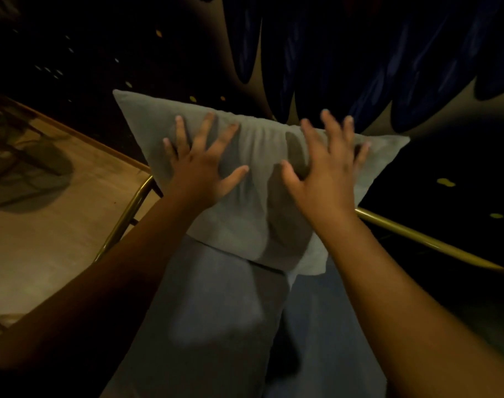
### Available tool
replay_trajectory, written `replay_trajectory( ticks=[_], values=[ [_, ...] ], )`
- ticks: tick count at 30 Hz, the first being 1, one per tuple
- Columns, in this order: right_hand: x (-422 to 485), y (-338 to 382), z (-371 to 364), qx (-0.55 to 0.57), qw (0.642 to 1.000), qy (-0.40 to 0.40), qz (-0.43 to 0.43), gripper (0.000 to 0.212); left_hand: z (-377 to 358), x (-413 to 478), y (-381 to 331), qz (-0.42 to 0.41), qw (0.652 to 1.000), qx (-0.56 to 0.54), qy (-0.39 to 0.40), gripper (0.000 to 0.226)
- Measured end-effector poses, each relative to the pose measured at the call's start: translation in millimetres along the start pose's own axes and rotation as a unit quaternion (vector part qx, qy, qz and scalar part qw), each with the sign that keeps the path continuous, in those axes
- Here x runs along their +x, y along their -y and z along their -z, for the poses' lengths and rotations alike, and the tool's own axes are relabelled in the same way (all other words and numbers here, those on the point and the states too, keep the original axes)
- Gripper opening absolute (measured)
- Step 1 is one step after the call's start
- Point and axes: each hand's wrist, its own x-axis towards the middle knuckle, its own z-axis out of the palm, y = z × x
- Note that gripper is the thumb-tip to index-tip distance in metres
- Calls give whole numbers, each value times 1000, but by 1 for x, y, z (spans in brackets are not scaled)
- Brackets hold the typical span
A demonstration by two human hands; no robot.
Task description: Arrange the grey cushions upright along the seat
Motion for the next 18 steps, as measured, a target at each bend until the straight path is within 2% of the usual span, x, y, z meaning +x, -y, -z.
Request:
replay_trajectory(
  ticks=[3,9,13,18],
  values=[
    [18,-9,-8,-80,990,115,-29,63,-9,9,-6,12,1000,13,10,75],
    [-17,-30,-37,-88,975,194,-61,59,-35,-16,0,31,993,5,110,72],
    [-16,-28,-20,-61,976,198,-62,63,-20,-16,-13,38,991,-8,128,70],
    [-36,-33,39,-11,992,114,-61,54,16,-18,-50,-5,995,-38,93,56]
  ],
)
